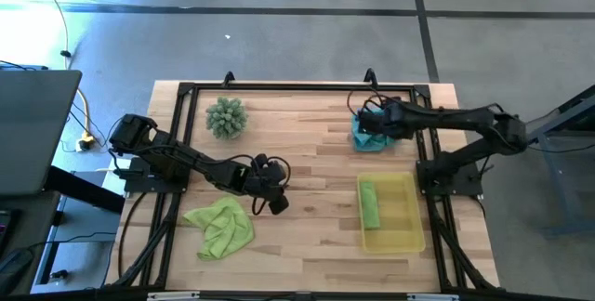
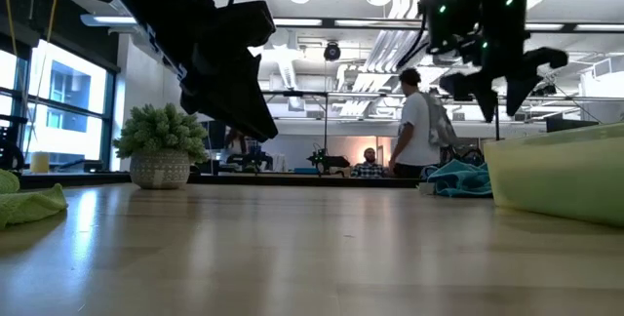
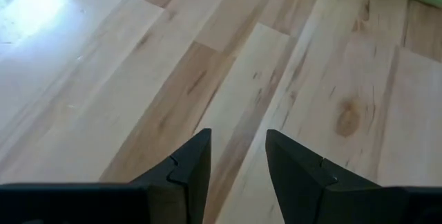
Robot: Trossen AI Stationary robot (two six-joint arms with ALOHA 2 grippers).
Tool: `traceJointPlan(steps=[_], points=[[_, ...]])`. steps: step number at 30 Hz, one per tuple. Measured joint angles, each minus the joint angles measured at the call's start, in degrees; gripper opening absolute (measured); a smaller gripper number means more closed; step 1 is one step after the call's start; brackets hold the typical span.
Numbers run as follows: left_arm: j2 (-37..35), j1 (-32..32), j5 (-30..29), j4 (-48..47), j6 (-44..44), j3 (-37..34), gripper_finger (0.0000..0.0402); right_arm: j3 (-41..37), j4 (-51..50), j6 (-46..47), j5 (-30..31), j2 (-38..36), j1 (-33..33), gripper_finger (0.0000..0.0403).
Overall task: Roll microfiber towels into tight, uniform cylinder then place into a basket
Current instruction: Fold the blue cloth
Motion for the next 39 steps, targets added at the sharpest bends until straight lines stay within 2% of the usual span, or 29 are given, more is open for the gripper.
traceJointPlan(steps=[4,12,19,23,27,34,39], points=[[0.0,-0.42,0.13,-0.1,-1.28,0.0,0.0129,0.0,2.22,-5.95,0.46,5.14,-4.46,0.0169],[0.0,-0.68,0.13,-0.13,-1.09,0.0,0.0129,0.0,3.45,-12.17,-0.15,15.47,-10.3,0.0169],[0.0,-0.68,0.13,-0.24,-0.81,0.0,0.0129,0.0,7.86,-19.78,-0.25,19.3,-12.91,0.0163],[0.0,-0.68,0.11,-0.31,-0.88,0.0,0.0129,0.0,8.19,-21.82,-0.35,19.36,-14.29,0.0125],[0.0,-0.68,0.11,-0.31,-0.92,0.0,0.0129,0.0,7.52,-22.88,-3.96,19.36,-16.38,0.0077],[0.0,-0.68,0.09,-0.31,-1.25,0.0,0.0129,0.0,7.61,-31.69,-5.5,19.36,-17.52,0.0014],[0.0,-0.68,0.09,-0.31,-1.38,0.0,0.0129,0.0,8.56,-35.79,-5.63,19.34,-16.21,0.0004]])
